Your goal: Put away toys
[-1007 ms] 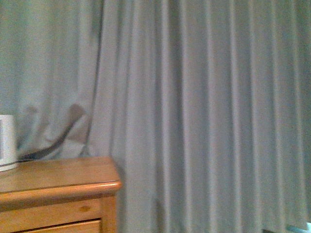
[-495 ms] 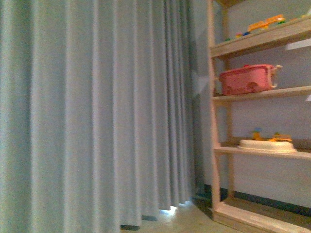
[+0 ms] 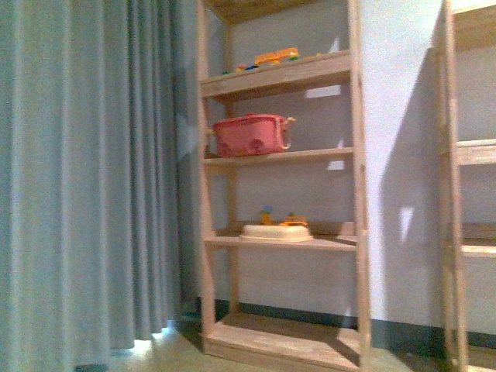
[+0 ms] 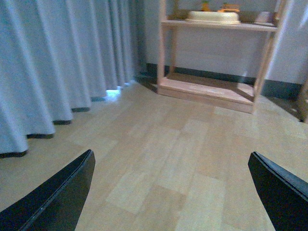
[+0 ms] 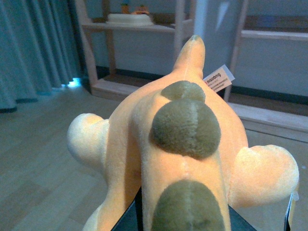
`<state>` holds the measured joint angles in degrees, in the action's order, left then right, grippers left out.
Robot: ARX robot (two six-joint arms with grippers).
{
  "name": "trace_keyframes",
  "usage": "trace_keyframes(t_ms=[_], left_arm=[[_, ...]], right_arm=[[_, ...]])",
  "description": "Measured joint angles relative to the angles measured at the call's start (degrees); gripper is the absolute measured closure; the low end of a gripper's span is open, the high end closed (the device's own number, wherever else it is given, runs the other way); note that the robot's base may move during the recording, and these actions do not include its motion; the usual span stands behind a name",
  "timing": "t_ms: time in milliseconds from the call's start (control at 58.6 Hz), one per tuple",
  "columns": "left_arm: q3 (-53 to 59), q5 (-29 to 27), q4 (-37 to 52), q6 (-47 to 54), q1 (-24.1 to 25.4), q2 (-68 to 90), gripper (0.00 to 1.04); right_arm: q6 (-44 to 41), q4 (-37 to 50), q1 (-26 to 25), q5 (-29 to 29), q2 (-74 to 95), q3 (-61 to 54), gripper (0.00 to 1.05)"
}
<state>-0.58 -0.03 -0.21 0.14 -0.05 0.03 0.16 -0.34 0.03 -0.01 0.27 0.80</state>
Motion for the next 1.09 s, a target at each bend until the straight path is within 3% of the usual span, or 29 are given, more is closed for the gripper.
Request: trace_keyframes(t_ms=[1093], left_arm=[[0.0, 0.0, 0.0, 0.0, 0.0, 0.0, 0.06]], right_arm=[[0.0, 0.0, 0.0, -0.2, 0.0, 0.0, 0.95]])
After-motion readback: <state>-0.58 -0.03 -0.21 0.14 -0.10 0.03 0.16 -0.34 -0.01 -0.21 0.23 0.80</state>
